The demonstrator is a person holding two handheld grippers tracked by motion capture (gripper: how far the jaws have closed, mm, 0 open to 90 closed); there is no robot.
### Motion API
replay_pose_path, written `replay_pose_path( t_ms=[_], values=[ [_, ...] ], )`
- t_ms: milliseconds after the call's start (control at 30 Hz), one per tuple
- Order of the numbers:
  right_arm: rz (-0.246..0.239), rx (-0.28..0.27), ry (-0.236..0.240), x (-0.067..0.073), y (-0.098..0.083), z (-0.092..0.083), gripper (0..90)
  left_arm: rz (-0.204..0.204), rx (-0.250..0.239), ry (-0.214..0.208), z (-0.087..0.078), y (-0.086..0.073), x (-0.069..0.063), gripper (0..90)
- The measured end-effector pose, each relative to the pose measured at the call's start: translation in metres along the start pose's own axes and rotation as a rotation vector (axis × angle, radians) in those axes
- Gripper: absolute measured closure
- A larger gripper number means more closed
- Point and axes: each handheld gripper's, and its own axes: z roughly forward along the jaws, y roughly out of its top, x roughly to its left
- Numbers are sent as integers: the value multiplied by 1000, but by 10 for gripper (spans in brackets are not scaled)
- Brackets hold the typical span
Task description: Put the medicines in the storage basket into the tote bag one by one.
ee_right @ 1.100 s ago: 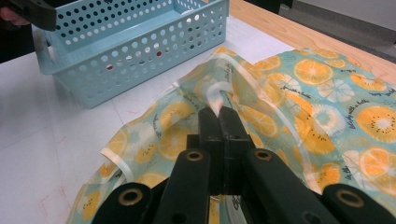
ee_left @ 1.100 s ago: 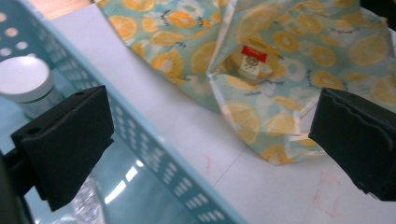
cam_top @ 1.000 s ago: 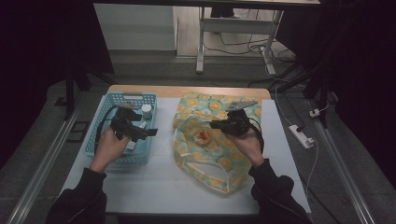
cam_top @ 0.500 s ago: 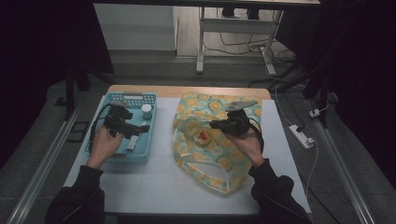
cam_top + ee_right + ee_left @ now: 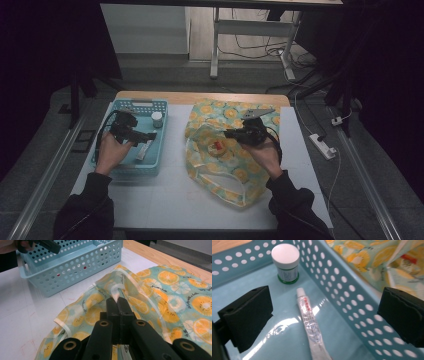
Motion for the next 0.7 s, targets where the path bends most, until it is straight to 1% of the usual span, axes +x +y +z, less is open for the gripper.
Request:
replay_pose_path(
  t_ms=[133,267,333,567,700],
  values=[
    [0,-1,0,0,0,0,900,4,24,14,9,-1,3,0],
    [-1,0,0,0,0,0,900,19,60,41,18,-1,6,0],
    [-1,0,0,0,0,0,900,21,86,50,22,-2,8,0],
    [-1,1,3,0,0,0,900,4,177,67,36,-6,11,0],
    [-1,0,3,0,0,1,900,-1,227,78,40,-7,12,0]
  ],
)
